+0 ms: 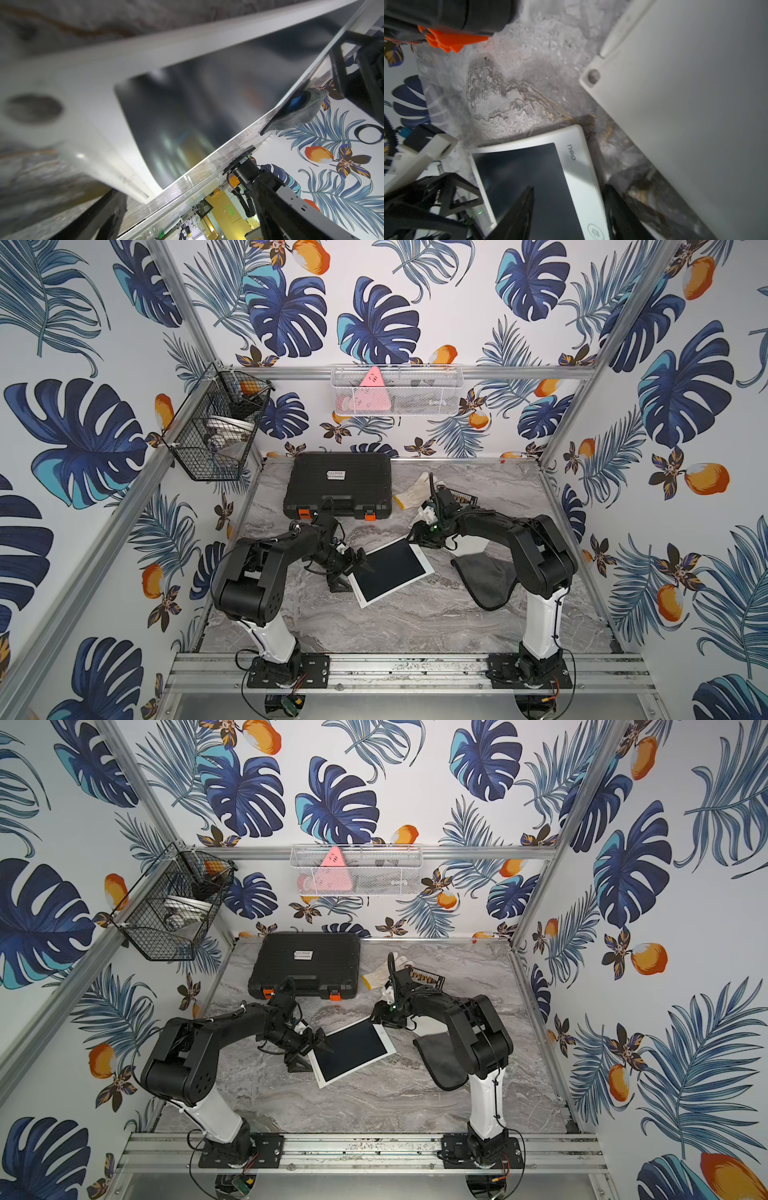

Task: Wipe the drawing tablet
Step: Adjust the drawing tablet at the center of the board.

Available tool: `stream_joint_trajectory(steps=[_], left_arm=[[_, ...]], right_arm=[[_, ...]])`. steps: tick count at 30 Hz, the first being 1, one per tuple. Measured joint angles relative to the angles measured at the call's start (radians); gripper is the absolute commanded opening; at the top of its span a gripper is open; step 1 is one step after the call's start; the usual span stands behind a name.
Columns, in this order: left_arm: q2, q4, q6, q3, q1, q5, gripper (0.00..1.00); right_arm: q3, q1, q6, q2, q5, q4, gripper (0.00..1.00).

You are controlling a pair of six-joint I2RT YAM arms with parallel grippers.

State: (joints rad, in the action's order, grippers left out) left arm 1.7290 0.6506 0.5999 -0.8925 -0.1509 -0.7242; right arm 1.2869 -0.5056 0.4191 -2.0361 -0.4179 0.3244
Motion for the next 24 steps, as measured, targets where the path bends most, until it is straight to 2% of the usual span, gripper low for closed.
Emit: stream_joint_trajectory(steps=[3, 7, 10, 14, 17, 24], left_arm=[[0.011, 0.014, 0.0, -0.012, 0.0, 0.002, 0.99], [0.029, 0.049, 0.0, -0.037, -0.001, 0.016, 0.99], [0.042, 0.11, -0.001, -0.064, -0.001, 0.066, 0.99], [0.073, 0.168, -0.013, -0.111, -0.006, 0.115, 0.99], [0.089, 0.187, -0.026, -0.132, -0.006, 0.13, 0.99], [0.097, 0.193, -0.026, -0.137, -0.006, 0.131, 0.99]], right_arm=[[-0.01, -0.015, -0.023, 0.003, 0.023, -0.014, 0.57], [-0.084, -0.014, -0.038, 0.044, -0.012, -0.094, 0.57], [-0.173, 0.002, -0.026, 0.099, -0.102, -0.1, 0.55], [-0.288, 0.048, 0.041, 0.138, -0.325, -0.118, 0.51], [-0.348, 0.091, 0.101, 0.149, -0.435, -0.122, 0.48], [-0.43, 0.113, 0.221, 0.193, -0.483, -0.187, 0.44]])
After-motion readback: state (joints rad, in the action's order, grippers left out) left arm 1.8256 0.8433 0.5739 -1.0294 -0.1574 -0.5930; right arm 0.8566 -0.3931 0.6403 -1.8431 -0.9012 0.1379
